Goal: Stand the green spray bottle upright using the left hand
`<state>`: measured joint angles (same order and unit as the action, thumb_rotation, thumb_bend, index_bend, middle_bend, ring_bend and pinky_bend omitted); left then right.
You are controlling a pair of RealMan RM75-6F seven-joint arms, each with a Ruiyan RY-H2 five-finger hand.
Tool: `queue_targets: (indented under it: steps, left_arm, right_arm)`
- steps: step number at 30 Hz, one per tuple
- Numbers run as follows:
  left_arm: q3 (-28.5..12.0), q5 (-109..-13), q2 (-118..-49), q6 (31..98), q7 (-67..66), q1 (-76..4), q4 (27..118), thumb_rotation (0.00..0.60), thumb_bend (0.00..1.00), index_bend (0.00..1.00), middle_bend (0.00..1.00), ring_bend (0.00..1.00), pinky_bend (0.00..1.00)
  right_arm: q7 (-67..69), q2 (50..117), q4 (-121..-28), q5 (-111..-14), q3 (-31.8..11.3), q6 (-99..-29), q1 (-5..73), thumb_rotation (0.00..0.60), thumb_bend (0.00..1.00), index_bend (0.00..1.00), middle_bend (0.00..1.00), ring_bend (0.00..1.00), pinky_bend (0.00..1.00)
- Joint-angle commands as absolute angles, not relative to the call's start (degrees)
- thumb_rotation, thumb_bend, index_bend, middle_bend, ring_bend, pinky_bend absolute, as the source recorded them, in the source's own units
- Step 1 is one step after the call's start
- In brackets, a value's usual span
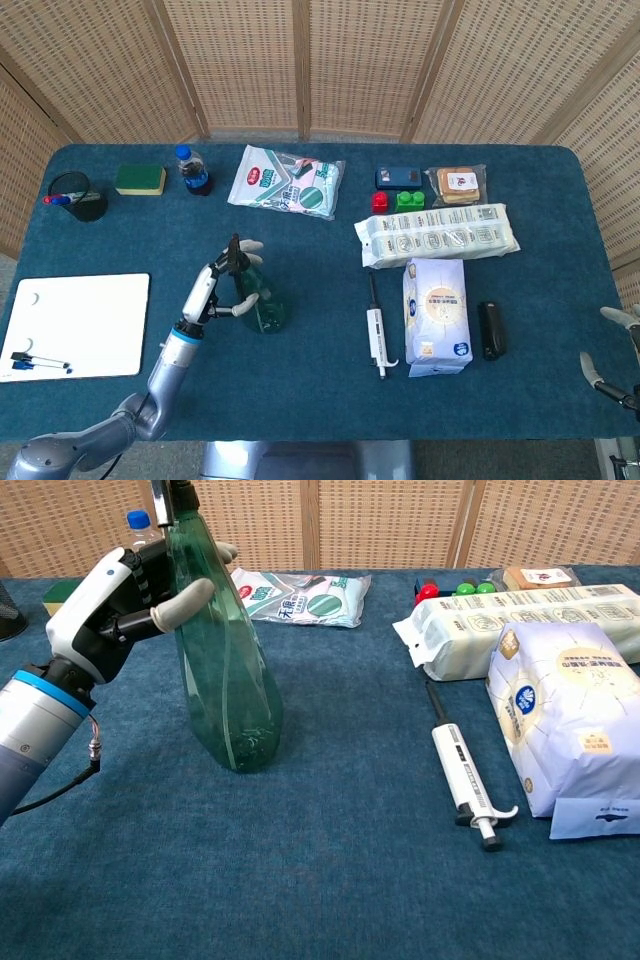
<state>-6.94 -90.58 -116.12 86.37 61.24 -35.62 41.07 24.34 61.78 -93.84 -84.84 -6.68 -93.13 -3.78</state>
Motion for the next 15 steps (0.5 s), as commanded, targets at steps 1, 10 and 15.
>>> queue_targets:
  steps: [1,10,15]
  left_arm:
    - [-6.48,-91.14,-115.96,87.09,60.98,-35.42,41.02,0.374,0.33,0.33,0.24,0.18,0.42]
    - [-6.29,-91.05,-114.52,87.27,60.52,-34.77,43.12,0.311,0.33,0.30,0.21,0.15,0.36]
    - [-5.95,-91.23,-113.62,87.47,60.41,-34.28,44.27,0.302,0.32,0.27,0.18,0.12,0.35]
  right_arm:
    - [24.34,61.77,-93.84,-84.86,-6.72,-93.23,-3.81,0.600,0.38,0.24,0.29,0.11,0.17]
    - [24.49,61.78,-93.88,-85.09,-6.72,-93.25,-3.71,0.600,0.38,0.24,0.29,0.11,0.17]
    - [24.48,61.69,-93.92,-85.15,-6.73,-93.48,-3.82,0.600,0.38,0.24,0.29,0.11,0.17]
